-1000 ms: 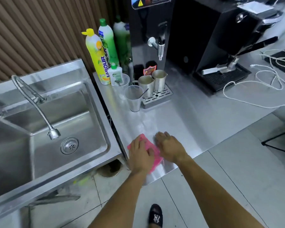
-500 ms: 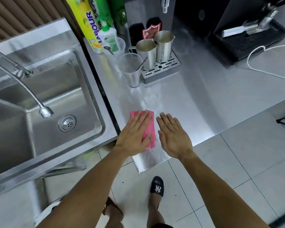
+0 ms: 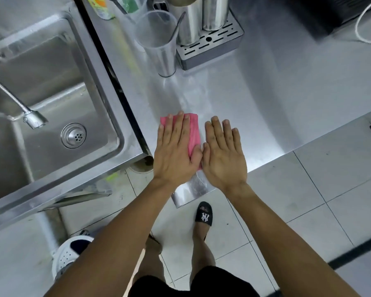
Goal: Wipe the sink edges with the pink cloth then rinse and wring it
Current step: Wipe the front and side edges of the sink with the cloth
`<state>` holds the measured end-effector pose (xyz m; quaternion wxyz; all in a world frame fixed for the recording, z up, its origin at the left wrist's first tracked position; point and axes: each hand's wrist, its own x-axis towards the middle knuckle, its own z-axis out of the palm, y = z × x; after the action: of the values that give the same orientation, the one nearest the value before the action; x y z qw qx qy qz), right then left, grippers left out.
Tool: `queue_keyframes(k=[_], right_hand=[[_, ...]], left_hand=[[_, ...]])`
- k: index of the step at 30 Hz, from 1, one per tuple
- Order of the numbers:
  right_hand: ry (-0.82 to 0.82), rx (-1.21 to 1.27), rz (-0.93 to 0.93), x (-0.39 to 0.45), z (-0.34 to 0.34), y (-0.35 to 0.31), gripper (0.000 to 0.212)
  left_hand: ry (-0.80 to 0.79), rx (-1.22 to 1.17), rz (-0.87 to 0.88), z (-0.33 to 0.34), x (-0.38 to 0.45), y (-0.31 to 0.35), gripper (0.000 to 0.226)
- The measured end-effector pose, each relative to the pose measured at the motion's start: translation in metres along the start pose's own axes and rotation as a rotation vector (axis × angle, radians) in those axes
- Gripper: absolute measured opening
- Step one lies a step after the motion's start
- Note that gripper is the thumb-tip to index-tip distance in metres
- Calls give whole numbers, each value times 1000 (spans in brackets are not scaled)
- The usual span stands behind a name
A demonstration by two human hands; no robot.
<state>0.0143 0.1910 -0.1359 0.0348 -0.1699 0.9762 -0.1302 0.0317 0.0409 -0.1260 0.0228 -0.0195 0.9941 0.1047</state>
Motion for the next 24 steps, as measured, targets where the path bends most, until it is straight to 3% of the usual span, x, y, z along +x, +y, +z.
queue_keyframes(k=[11,17,22,24], right_hand=[[143,-28,-91,0,16,11,57],[84,-7,-34,-1,6,2,55],[-5,206,29,-9,2,-34,55],[-41,304,-52,-12,3,-62,56]], left_hand=[[103,-83,119,6,5,-6,64],[20,-61,242,-27,29,-31,52],[318,-68,168,-53,-9,-72,48],[312,-44,57,-52,-40,-98,51]])
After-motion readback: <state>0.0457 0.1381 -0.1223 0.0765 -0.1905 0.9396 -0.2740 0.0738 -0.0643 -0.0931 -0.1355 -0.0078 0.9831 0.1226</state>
